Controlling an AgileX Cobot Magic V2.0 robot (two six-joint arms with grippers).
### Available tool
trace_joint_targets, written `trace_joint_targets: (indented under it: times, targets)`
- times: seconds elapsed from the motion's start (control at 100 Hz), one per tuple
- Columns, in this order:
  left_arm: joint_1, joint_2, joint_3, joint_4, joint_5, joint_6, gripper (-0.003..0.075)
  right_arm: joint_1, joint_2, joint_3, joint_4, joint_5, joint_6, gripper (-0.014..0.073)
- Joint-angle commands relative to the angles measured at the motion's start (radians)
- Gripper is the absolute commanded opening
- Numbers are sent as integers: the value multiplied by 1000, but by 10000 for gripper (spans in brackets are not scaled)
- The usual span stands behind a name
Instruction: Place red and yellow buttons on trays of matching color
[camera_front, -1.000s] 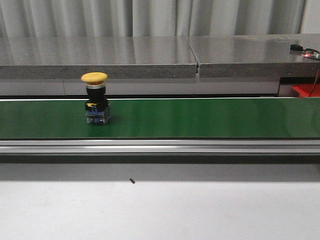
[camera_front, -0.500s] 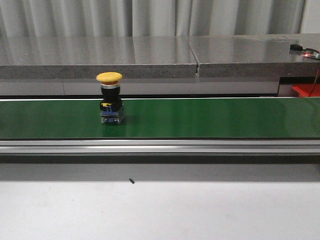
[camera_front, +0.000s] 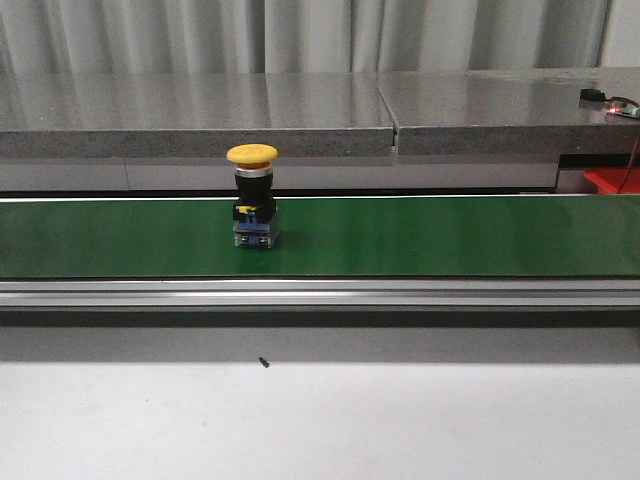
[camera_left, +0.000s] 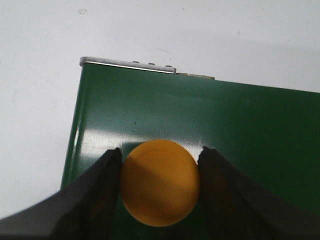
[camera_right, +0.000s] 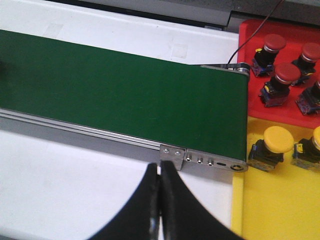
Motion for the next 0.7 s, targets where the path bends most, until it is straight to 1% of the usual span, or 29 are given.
trace_joint_targets:
  times: [0.0,0.04,0.07,0.13,0.34,0.61,0.69]
  targets:
    - [-8,-45,-25,-19,-60,1,494,-5,4,-26,-1,-64,-1,-69]
    - [-8,-45,-25,-23,-60,1,553,-5,4,-26,-1,-64,-1,-69]
    - [-10,-45,-25,-26,-60,1,580,-5,4,-26,-1,-64,-1,-69]
    - [-9,-49,-25,-31,-60,1,607,-5,4,-26,-1,-64,-1,-69]
    - [-27,-111,-25,-48,-76,1,608,-5,4,-26,-1,-64,-1,-69]
    - [-118,-265,-29,-56,-131,1,608,-5,4,-26,-1,-64,-1,-69]
    - [-143,-303,-29,-56,-131,25,608,-5,4,-26,-1,-64,-1,-69]
